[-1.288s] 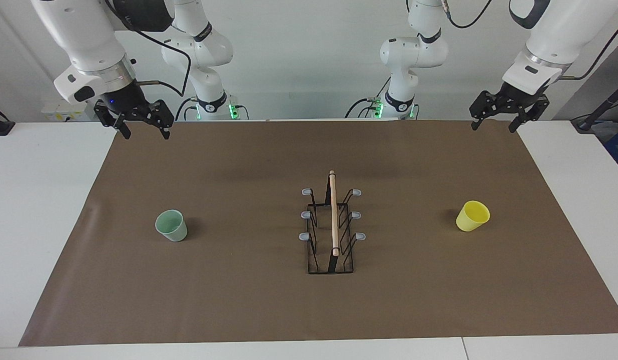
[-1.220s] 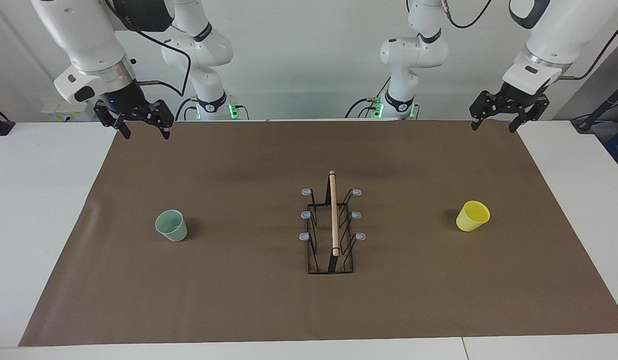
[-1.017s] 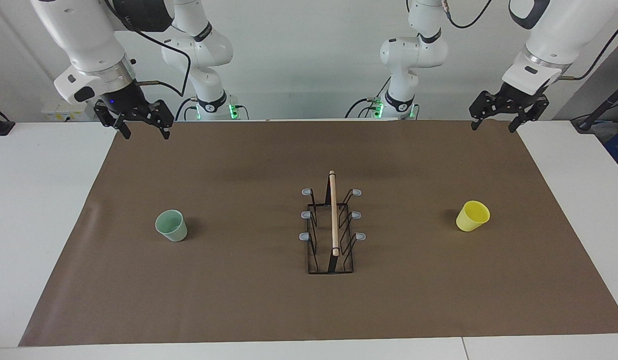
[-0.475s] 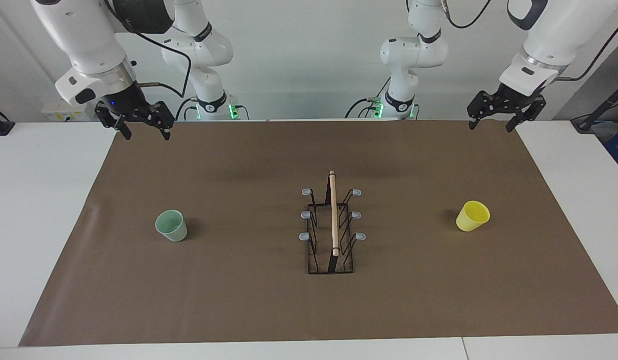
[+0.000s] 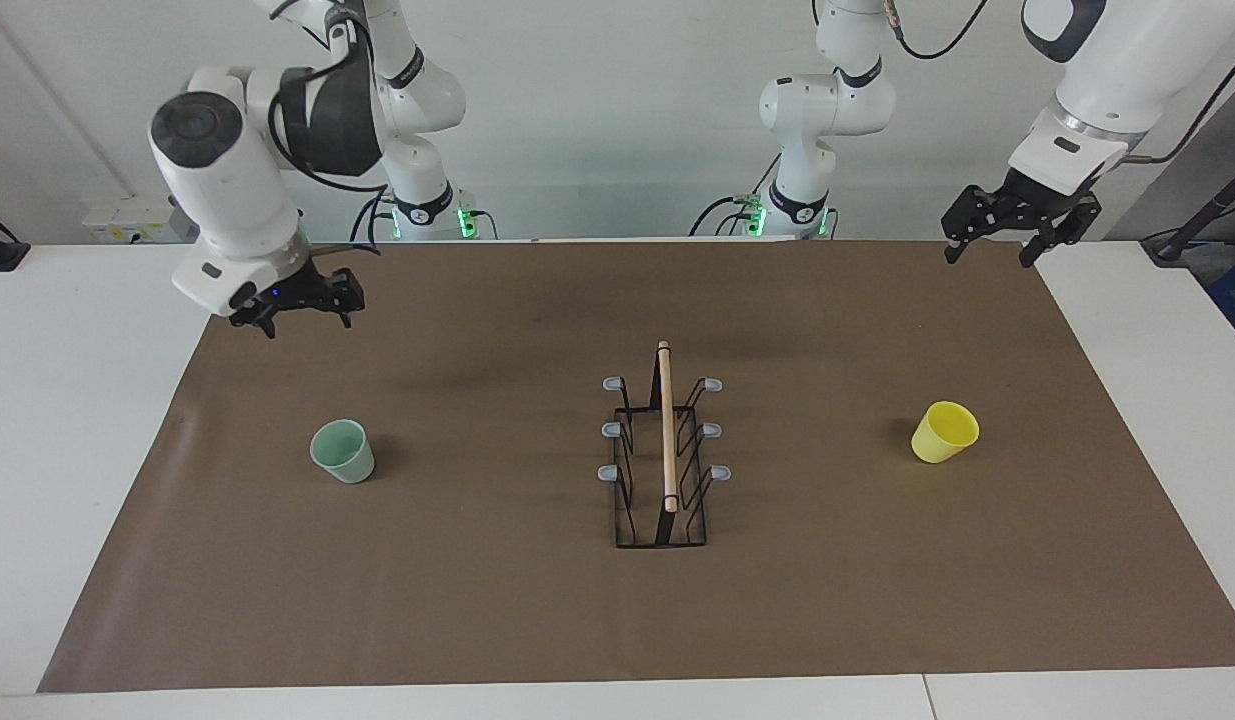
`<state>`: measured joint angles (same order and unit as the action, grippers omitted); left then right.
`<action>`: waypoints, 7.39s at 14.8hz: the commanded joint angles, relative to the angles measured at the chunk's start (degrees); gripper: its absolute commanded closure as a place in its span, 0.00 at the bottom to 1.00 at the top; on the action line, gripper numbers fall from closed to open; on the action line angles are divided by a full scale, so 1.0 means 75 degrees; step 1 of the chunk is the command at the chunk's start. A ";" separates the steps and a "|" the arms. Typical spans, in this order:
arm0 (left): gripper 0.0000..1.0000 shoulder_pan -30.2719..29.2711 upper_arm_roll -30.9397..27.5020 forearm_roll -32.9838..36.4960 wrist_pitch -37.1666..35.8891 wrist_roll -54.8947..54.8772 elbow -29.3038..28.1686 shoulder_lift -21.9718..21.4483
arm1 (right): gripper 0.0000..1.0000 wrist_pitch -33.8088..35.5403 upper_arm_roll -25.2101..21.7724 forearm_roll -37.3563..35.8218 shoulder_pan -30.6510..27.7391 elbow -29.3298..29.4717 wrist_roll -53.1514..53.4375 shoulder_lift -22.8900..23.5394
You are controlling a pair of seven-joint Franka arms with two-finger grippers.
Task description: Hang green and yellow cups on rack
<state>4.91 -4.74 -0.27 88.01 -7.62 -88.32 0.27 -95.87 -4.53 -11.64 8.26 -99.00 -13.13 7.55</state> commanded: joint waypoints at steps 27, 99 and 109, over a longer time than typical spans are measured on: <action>0.00 -0.0537 -0.3305 -0.6008 0.0253 0.6568 0.0668 0.3760 | 0.00 -0.2358 0.0054 -0.5901 0.1559 -0.1355 -0.6418 0.2133; 1.00 0.0013 -0.3329 -0.8839 0.3277 0.6289 -0.2732 0.1349 | 1.00 -0.5841 0.0100 2.1083 0.2414 -0.3886 -1.4570 -0.0985; 1.00 0.0107 -0.2415 -0.5077 0.3253 0.7250 -0.2016 0.0400 | 1.00 -0.4085 0.0100 2.3534 0.3024 -0.3945 -1.6740 0.0197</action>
<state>5.73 -23.06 -42.83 113.30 45.95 -103.07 6.09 -131.53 -3.69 152.27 29.70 -128.15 -130.99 5.65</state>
